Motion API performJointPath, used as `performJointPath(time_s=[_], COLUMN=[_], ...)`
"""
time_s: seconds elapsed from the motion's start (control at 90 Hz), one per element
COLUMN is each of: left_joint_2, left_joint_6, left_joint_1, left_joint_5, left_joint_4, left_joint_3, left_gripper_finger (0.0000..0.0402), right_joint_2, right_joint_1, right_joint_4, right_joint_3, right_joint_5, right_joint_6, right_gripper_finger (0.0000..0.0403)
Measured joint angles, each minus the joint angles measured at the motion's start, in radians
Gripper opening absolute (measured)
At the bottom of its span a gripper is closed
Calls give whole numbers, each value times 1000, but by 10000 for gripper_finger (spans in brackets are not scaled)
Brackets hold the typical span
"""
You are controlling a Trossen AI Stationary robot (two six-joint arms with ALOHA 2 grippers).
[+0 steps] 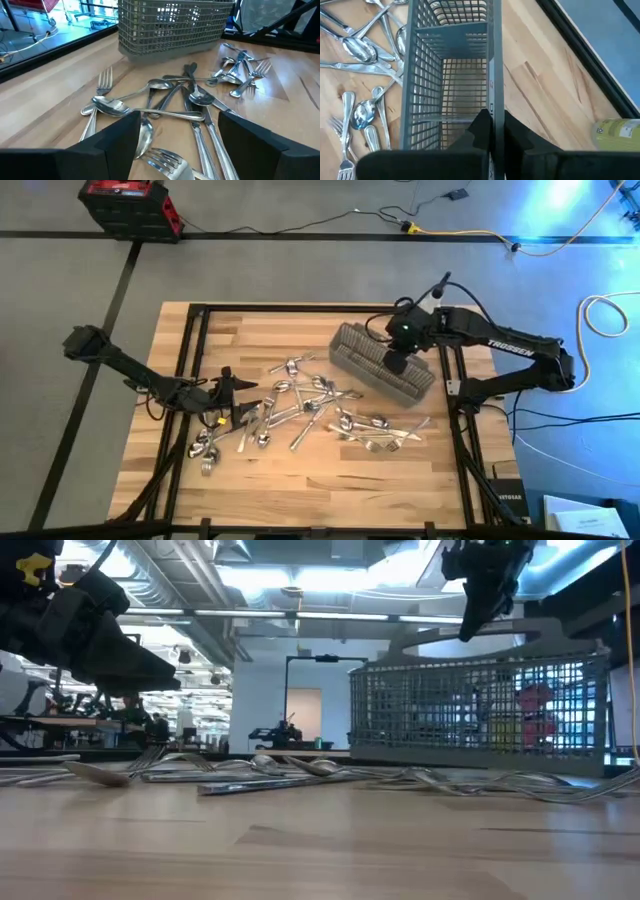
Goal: Sort silverware
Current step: Move the gray silverware organizer to the middle right of the table
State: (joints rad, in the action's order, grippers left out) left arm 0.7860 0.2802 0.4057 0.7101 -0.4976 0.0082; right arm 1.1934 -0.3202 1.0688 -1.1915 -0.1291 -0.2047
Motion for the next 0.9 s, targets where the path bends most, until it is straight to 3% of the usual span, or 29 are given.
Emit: performJointPath(time_s=[0.289,0.6,0.9], left_joint_2=[0,0,0], left_joint_6=[0,0,1], left_joint_1=[0,0,0], left_joint_5=[0,0,0], left_joint_4=[0,0,0], left_joint_3=[0,0,0], left_gripper_finger=[254,254,254], right_joint_2=[0,-2,-2], right_joint_1=[-1,-1,-1], right_joint_4=[27,28,-8], right_joint_3=[8,49,49], right_joint_5=[-37,-49,-126], right_joint_6=[24,35,106], right_gripper_finger=[8,52,99])
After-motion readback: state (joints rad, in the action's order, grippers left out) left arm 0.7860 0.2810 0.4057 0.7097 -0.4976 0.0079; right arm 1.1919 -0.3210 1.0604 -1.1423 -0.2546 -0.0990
